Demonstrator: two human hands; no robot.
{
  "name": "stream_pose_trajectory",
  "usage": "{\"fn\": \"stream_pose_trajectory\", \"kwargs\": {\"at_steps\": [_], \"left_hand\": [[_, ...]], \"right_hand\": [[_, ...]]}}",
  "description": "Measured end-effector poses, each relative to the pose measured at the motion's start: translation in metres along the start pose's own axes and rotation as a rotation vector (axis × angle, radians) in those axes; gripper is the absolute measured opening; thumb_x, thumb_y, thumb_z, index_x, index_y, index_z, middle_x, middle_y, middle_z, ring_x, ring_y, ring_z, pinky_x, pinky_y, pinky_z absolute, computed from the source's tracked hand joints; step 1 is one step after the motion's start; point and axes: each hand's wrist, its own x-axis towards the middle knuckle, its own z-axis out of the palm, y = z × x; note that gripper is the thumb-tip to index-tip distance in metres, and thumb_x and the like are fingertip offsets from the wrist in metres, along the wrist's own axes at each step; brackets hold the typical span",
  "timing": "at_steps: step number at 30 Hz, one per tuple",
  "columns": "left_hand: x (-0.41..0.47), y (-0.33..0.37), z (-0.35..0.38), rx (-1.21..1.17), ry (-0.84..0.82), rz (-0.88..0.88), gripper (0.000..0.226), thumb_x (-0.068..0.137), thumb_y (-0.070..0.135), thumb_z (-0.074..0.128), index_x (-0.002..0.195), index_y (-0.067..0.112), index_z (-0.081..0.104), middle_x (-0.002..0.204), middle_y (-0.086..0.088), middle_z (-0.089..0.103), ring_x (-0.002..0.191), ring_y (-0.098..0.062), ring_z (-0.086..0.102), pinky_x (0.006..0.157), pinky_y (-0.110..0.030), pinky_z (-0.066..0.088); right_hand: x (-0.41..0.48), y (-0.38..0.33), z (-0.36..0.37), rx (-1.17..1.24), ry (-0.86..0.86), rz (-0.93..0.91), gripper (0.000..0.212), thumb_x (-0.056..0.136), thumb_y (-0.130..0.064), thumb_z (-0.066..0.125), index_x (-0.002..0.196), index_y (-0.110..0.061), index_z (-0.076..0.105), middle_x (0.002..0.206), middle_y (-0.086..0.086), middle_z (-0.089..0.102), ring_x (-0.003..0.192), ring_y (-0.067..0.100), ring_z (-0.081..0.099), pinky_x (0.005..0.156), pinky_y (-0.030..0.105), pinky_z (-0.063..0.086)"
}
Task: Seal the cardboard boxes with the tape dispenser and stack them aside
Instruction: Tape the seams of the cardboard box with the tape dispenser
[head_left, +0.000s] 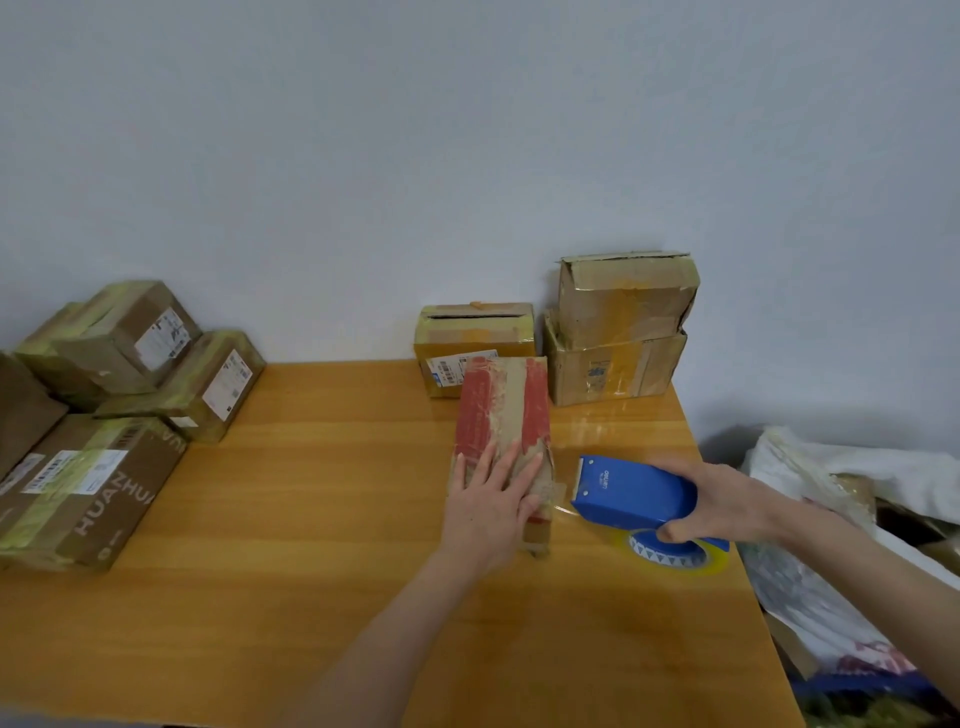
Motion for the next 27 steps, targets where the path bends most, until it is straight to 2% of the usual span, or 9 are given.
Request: {"fn": "stream_pose_trajectory", "kwargs": {"at_steps": [5, 9, 11, 15, 18, 21, 25, 27], "left_hand": [[0.000, -0.002, -0.002, -0.006, -0.011, 0.000, 0.062, 0.081, 0.059, -0.022, 0.141, 0.045, -0.021, 0.157, 0.012, -0.013, 0.146, -0.015, -0.017, 0.112, -0.046, -0.016], [0.000, -0.001, -0.002, -0.002, 0.004, -0.009, 0.055, 0.089, 0.055, -0.010, 0.142, 0.044, -0.018, 0.160, 0.010, -0.005, 0.148, -0.017, -0.012, 0.115, -0.047, -0.012], [-0.001, -0.001, -0.002, 0.008, 0.016, -0.012, 0.056, 0.089, 0.055, -0.010, 0.143, 0.044, -0.017, 0.161, 0.010, -0.003, 0.148, -0.017, -0.009, 0.116, -0.048, -0.009], [0.000, 0.001, 0.000, 0.006, 0.044, -0.029, 0.052, 0.097, 0.055, 0.003, 0.146, 0.044, -0.011, 0.161, 0.010, 0.002, 0.149, -0.017, -0.005, 0.117, -0.048, -0.006], [0.000, 0.003, 0.001, 0.005, 0.051, -0.041, 0.054, 0.095, 0.058, -0.001, 0.146, 0.044, -0.009, 0.161, 0.010, 0.004, 0.149, -0.017, -0.004, 0.117, -0.049, -0.006], [0.001, 0.003, 0.003, 0.004, 0.045, -0.035, 0.058, 0.088, 0.059, -0.012, 0.145, 0.044, -0.013, 0.161, 0.010, 0.002, 0.149, -0.017, -0.005, 0.117, -0.050, -0.007], [0.003, 0.001, 0.006, 0.017, 0.044, -0.043, 0.054, 0.095, 0.058, -0.003, 0.147, 0.044, -0.009, 0.161, 0.010, 0.004, 0.149, -0.017, -0.005, 0.117, -0.050, -0.006], [0.003, 0.001, 0.006, 0.008, 0.048, -0.045, 0.055, 0.093, 0.058, -0.004, 0.146, 0.044, -0.009, 0.161, 0.010, 0.006, 0.149, -0.017, -0.003, 0.117, -0.050, -0.006]], "right_hand": [[-0.005, 0.009, 0.000, 0.039, 0.001, -0.030, 0.056, 0.072, -0.030, 0.080, 0.112, -0.051, 0.048, 0.106, -0.022, 0.060, 0.095, -0.006, 0.058, 0.076, 0.017, 0.046], [-0.011, 0.022, -0.008, -0.021, -0.029, 0.045, 0.063, 0.073, -0.032, 0.079, 0.123, -0.047, 0.044, 0.111, -0.015, 0.060, 0.097, 0.006, 0.060, 0.082, 0.022, 0.047], [-0.011, 0.021, -0.006, -0.094, -0.046, 0.077, 0.068, 0.072, -0.036, 0.078, 0.130, -0.044, 0.041, 0.112, -0.014, 0.059, 0.097, 0.009, 0.059, 0.085, 0.028, 0.049], [0.003, 0.000, 0.007, -0.342, -0.074, 0.071, 0.073, 0.072, -0.049, 0.069, 0.136, -0.042, 0.036, 0.100, -0.018, 0.057, 0.091, 0.012, 0.059, 0.078, 0.030, 0.053], [0.014, -0.009, 0.012, -0.447, -0.075, 0.057, 0.074, 0.072, -0.054, 0.065, 0.137, -0.043, 0.033, 0.093, -0.018, 0.053, 0.089, 0.014, 0.056, 0.073, 0.032, 0.053], [0.024, -0.016, 0.018, -0.477, -0.066, 0.037, 0.074, 0.072, -0.056, 0.064, 0.138, -0.043, 0.033, 0.086, -0.017, 0.048, 0.086, 0.014, 0.051, 0.065, 0.029, 0.043], [0.039, -0.023, 0.018, -0.445, -0.104, 0.024, 0.074, 0.069, -0.058, 0.063, 0.136, -0.046, 0.035, 0.096, -0.014, 0.055, 0.089, 0.016, 0.053, 0.066, 0.030, 0.044], [0.043, -0.023, 0.015, -0.443, -0.131, 0.032, 0.073, 0.066, -0.059, 0.063, 0.133, -0.047, 0.037, 0.098, -0.015, 0.057, 0.092, 0.017, 0.054, 0.071, 0.031, 0.047]]}}
